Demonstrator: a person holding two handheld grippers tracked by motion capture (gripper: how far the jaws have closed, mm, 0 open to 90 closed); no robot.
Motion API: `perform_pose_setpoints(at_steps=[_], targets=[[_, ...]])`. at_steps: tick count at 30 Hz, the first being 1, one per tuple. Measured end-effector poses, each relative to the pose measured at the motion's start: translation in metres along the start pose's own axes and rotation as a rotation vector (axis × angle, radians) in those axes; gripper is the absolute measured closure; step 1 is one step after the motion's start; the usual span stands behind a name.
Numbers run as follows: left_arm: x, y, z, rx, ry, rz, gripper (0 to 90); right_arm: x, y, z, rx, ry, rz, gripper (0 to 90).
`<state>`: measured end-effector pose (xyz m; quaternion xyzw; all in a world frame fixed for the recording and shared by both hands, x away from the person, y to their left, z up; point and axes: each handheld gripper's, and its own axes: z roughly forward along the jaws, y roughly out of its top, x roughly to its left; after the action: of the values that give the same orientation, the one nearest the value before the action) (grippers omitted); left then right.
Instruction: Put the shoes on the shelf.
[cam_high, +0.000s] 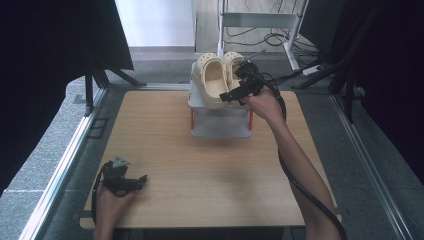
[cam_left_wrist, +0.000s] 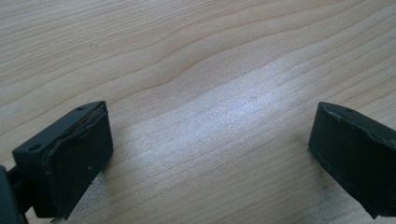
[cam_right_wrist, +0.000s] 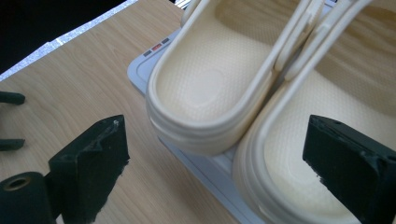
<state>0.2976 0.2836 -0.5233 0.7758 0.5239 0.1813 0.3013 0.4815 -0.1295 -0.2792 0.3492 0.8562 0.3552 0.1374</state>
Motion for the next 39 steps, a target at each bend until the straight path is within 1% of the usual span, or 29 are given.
perform_pose_setpoints(at_steps=[3, 5, 9, 12, 15, 20, 25, 30, 32, 35, 39], targets=[[0.000, 0.000, 0.000, 0.002, 0.000, 0.002, 0.0, 0.000, -0.007, -0.006, -0.015, 0.000, -0.012, 1.5], [0.000, 0.000, 0.000, 0.000, 0.001, -0.001, 0.0, -0.001, -0.013, -0.012, -0.024, -0.003, -0.032, 0.0], [0.000, 0.000, 0.000, 0.000, 0.001, -0.001, 0.0, 0.000, -0.023, -0.024, -0.046, -0.001, -0.067, 0.0], [0.000, 0.000, 0.000, 0.000, 0.002, -0.002, 0.0, 0.001, -0.032, -0.032, -0.048, 0.010, -0.070, 0.0], [0.000, 0.000, 0.000, 0.000, 0.002, -0.002, 0.0, 0.001, -0.043, -0.038, -0.043, 0.010, -0.081, 0.0], [0.000, 0.000, 0.000, 0.002, 0.003, -0.001, 0.0, 0.001, -0.063, -0.045, -0.055, 0.026, -0.077, 0.0], [0.000, 0.000, 0.000, 0.002, 0.004, -0.001, 0.0, 0.002, -0.087, -0.050, -0.078, 0.039, -0.052, 0.0], [-0.001, 0.000, 0.000, 0.004, 0.007, -0.001, 0.0, 0.002, -0.106, -0.057, -0.081, 0.027, -0.057, 0.0], [-0.001, 0.000, 0.000, 0.003, 0.007, -0.001, 0.0, 0.000, -0.116, -0.061, -0.088, 0.026, -0.048, 0.0], [-0.001, 0.000, 0.000, 0.003, 0.007, -0.002, 0.0, 0.000, -0.127, -0.065, -0.082, 0.015, -0.054, 0.0], [-0.001, 0.000, 0.000, 0.003, 0.008, -0.002, 0.0, -0.002, -0.143, -0.069, -0.086, 0.015, -0.043, 0.0]])
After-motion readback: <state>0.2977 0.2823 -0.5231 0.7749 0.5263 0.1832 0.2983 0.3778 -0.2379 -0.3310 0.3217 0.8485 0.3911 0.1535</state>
